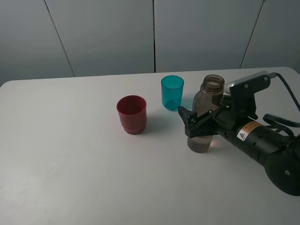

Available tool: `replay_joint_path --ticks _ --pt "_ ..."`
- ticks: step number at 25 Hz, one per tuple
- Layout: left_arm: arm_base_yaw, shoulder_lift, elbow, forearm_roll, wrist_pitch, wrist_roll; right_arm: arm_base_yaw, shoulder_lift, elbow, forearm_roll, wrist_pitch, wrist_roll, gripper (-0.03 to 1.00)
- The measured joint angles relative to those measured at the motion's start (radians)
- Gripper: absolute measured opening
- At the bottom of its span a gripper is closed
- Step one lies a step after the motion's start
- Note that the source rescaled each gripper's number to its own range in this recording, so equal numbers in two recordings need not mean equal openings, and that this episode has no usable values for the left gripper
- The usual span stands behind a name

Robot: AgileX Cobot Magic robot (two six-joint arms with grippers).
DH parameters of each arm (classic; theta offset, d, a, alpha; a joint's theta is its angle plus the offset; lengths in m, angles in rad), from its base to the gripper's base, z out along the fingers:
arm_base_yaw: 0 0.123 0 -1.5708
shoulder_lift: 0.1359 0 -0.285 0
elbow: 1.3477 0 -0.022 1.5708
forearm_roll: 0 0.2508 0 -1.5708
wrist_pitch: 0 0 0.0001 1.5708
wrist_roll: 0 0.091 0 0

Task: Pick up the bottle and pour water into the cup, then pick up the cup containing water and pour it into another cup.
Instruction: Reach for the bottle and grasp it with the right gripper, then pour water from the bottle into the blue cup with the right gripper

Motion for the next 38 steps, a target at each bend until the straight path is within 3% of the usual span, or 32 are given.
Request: replay_joint_path --ticks 1,2,4,6,21,27,30,33,38 --pt "0.000 0.000 0.000 0.000 0.000 0.000 0.000 0.000 0.000 0.007 0.000 0.000 0.92" --pt "0.000 0.000 0.000 0.000 0.000 -0.002 0.000 0.000 0.000 0.013 0.000 0.000 0.69" --pt "0.000 0.000 0.000 0.000 0.000 -0.002 0.000 0.000 0.000 0.017 0.000 0.000 0.00" --pt "0.000 0.000 0.000 0.000 0.000 -0.002 0.000 0.000 0.000 0.017 0.000 0.009 0.04" --pt "0.000 0.000 0.000 0.000 0.000 -0.002 0.000 0.000 0.000 0.022 0.000 0.000 0.04" --pt "0.000 0.000 0.000 0.000 0.000 -0.002 0.000 -0.052 -0.055 0.098 0.066 -0.118 0.04" --pt "0.000 0.000 0.000 0.000 0.000 -0.002 -0.033 -0.103 -0.135 0.102 0.216 -0.226 0.04" --pt "0.000 0.000 0.000 0.000 0.000 -0.002 -0.078 -0.142 -0.241 0.105 0.445 -0.384 0.04" --pt "0.000 0.000 0.000 0.000 0.000 -0.002 -0.153 -0.159 -0.402 0.109 0.690 -0.551 0.04"
